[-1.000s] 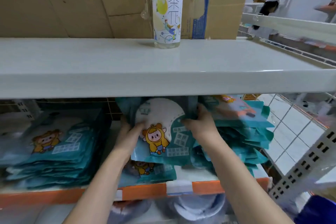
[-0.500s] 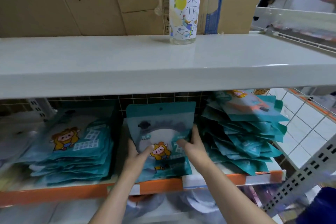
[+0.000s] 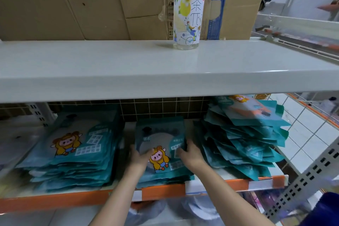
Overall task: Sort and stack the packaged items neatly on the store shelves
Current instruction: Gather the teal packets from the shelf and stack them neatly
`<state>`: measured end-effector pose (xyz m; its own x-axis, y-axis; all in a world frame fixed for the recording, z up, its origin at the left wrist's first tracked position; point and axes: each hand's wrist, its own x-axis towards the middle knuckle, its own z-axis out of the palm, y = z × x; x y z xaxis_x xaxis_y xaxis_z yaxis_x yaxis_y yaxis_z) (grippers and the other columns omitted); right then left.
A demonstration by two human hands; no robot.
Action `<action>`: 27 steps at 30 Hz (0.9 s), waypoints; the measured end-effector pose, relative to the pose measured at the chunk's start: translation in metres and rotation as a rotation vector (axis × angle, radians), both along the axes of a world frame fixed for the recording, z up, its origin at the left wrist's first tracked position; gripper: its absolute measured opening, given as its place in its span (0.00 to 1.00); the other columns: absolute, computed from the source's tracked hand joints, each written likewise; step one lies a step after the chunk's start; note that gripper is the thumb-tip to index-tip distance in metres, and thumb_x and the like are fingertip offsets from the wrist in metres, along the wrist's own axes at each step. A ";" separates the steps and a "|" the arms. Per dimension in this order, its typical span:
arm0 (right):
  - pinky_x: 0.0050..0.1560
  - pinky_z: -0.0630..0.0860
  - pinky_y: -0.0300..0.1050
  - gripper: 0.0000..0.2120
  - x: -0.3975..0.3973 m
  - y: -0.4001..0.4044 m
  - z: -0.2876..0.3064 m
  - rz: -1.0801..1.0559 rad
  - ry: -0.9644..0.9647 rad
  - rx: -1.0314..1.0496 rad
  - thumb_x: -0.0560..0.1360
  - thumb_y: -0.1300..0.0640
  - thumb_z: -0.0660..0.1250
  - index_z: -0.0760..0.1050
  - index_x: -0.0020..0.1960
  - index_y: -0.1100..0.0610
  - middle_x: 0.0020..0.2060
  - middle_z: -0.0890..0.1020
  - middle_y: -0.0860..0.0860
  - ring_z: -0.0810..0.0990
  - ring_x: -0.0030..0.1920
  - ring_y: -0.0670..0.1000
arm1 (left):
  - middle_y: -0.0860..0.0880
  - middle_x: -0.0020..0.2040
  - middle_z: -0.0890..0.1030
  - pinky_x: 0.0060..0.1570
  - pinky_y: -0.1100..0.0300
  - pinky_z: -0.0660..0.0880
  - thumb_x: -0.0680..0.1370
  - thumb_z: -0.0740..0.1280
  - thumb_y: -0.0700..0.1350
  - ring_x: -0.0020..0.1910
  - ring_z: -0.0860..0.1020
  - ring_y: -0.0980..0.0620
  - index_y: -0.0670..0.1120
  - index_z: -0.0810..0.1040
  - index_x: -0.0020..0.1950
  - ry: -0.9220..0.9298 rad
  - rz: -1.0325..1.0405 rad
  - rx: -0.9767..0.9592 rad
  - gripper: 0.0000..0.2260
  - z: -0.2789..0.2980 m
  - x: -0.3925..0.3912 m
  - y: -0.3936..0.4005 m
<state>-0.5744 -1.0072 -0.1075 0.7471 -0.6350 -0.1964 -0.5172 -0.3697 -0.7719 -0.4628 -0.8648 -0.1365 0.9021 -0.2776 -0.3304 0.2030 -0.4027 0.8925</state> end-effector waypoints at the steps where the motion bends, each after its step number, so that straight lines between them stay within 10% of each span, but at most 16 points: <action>1: 0.60 0.71 0.47 0.22 0.002 -0.001 -0.006 0.024 0.102 -0.098 0.78 0.50 0.62 0.65 0.70 0.55 0.65 0.73 0.55 0.72 0.61 0.55 | 0.39 0.74 0.64 0.68 0.45 0.66 0.74 0.72 0.51 0.70 0.67 0.40 0.42 0.54 0.77 -0.015 -0.014 0.095 0.39 -0.003 0.001 0.001; 11: 0.62 0.72 0.48 0.25 0.003 -0.003 -0.002 0.076 0.152 -0.129 0.76 0.51 0.65 0.63 0.71 0.55 0.66 0.71 0.56 0.73 0.63 0.56 | 0.39 0.75 0.62 0.68 0.42 0.65 0.73 0.72 0.50 0.71 0.65 0.38 0.45 0.51 0.78 -0.026 -0.025 0.221 0.42 -0.011 0.012 -0.007; 15: 0.58 0.75 0.47 0.20 -0.017 -0.007 0.053 0.098 -0.139 -0.262 0.77 0.53 0.63 0.70 0.68 0.55 0.62 0.75 0.54 0.77 0.59 0.54 | 0.41 0.71 0.67 0.64 0.42 0.68 0.70 0.67 0.62 0.67 0.68 0.40 0.47 0.63 0.73 -0.305 -0.040 0.319 0.36 0.021 0.008 -0.027; 20: 0.45 0.76 0.44 0.08 -0.055 -0.043 0.126 -0.067 -0.499 -0.458 0.77 0.56 0.63 0.79 0.53 0.54 0.42 0.82 0.49 0.80 0.43 0.49 | 0.46 0.70 0.69 0.64 0.49 0.70 0.78 0.64 0.54 0.67 0.70 0.46 0.49 0.66 0.72 -0.451 -0.230 0.006 0.24 0.087 -0.029 -0.090; 27: 0.53 0.71 0.47 0.21 -0.118 -0.140 0.117 -0.598 -0.060 -0.584 0.75 0.42 0.61 0.77 0.59 0.55 0.56 0.79 0.55 0.73 0.59 0.57 | 0.49 0.55 0.78 0.52 0.59 0.71 0.79 0.63 0.53 0.53 0.76 0.51 0.45 0.75 0.61 -0.431 -0.362 -0.090 0.16 0.114 -0.060 -0.164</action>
